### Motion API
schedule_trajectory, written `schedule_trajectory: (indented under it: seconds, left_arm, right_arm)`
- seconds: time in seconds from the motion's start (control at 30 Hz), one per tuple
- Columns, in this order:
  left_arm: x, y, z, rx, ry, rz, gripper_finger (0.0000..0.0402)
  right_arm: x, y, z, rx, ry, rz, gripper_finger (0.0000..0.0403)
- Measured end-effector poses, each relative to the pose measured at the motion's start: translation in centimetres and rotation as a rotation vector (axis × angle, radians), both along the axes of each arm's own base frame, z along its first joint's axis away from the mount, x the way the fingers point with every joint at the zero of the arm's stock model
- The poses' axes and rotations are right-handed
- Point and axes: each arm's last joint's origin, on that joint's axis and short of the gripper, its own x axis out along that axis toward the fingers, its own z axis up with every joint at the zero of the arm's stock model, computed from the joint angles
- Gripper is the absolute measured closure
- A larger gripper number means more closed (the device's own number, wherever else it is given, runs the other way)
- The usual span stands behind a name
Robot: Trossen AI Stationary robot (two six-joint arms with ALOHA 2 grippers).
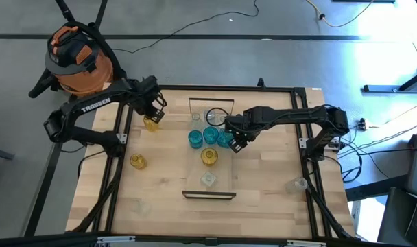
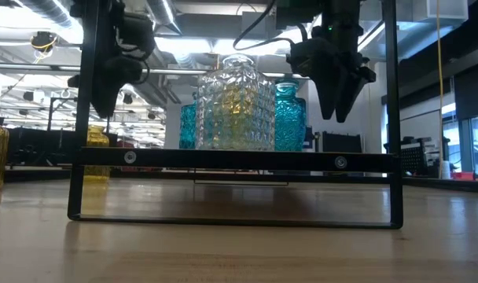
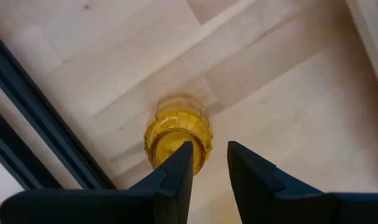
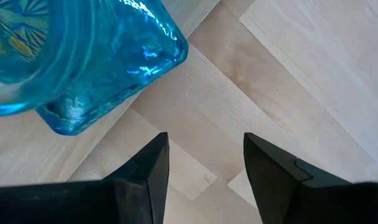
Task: Sort vases onto shelf
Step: Put the yellow vase on the shelf aligned with the other yellow vase
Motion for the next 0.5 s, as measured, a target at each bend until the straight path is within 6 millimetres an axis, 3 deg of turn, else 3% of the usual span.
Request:
schedule_trajectory:
  seconds: [0.37, 0.5]
  left_arm:
    - [-0.5, -0.4, -4.0, -0.084, 0.115, -0.015, 0.0310]
    - [-0.6, -0.8, -4.5, -0.149, 0.084, -0.067, 0.0330]
  right_arm:
    - [0.0, 0.0, 0.0, 0.001, 0.000, -0.002, 0.0233]
    - [0.0, 0.0, 0.0, 0.001, 0.000, -0.002, 0.0233]
